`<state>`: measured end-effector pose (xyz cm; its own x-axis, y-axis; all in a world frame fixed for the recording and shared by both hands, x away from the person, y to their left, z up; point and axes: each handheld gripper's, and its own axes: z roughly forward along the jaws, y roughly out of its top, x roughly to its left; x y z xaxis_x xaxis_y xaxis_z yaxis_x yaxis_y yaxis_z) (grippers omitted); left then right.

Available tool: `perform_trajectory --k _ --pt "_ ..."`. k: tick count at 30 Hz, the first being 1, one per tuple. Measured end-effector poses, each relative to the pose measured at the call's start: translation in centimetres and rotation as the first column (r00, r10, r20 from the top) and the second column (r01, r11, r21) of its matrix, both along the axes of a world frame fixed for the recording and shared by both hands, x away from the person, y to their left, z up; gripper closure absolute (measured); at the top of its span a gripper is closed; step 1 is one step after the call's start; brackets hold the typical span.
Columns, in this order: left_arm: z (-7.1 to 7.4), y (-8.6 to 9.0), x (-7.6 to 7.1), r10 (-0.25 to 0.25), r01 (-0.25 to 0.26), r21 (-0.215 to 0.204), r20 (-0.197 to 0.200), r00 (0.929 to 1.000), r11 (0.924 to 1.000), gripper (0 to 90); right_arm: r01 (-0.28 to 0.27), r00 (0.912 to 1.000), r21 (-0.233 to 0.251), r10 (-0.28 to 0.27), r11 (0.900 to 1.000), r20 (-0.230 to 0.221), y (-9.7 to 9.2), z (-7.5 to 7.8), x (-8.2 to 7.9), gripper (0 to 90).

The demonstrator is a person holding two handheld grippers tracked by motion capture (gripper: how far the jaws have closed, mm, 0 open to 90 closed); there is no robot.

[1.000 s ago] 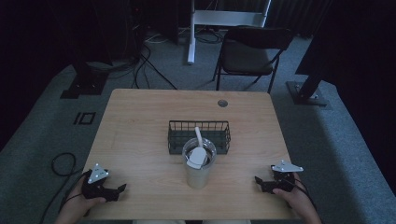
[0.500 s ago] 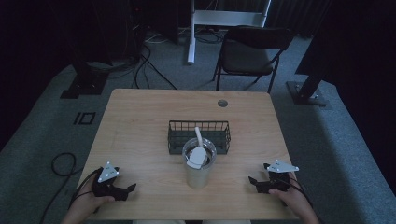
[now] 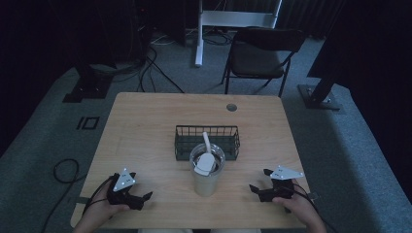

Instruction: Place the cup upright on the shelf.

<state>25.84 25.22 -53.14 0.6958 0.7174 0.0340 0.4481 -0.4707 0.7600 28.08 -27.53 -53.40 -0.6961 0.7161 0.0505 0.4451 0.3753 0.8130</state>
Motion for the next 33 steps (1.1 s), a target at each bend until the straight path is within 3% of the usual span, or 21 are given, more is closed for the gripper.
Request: perform_trajectory --k 16,24,33 --pt "0.5 -3.8 0.6 -0.082 0.082 -0.026 0.011 0.9966 0.9963 3.9 -0.109 0.9932 0.064 0.106 0.9919 0.047 3.5 0.5 -0.2 10.2" --pt "0.5 -6.5 0.8 -0.150 0.151 -0.023 0.020 0.9885 0.9883 4.0 -0.169 0.9841 0.079 0.163 0.9825 0.071 5.0 1.0 -0.3 10.1" --pt "0.9 -8.9 1.1 -0.196 0.198 -0.067 0.035 0.9801 0.9780 3.9 -0.224 0.9724 0.114 0.215 0.9678 0.091 6.7 1.4 -0.4 10.2"
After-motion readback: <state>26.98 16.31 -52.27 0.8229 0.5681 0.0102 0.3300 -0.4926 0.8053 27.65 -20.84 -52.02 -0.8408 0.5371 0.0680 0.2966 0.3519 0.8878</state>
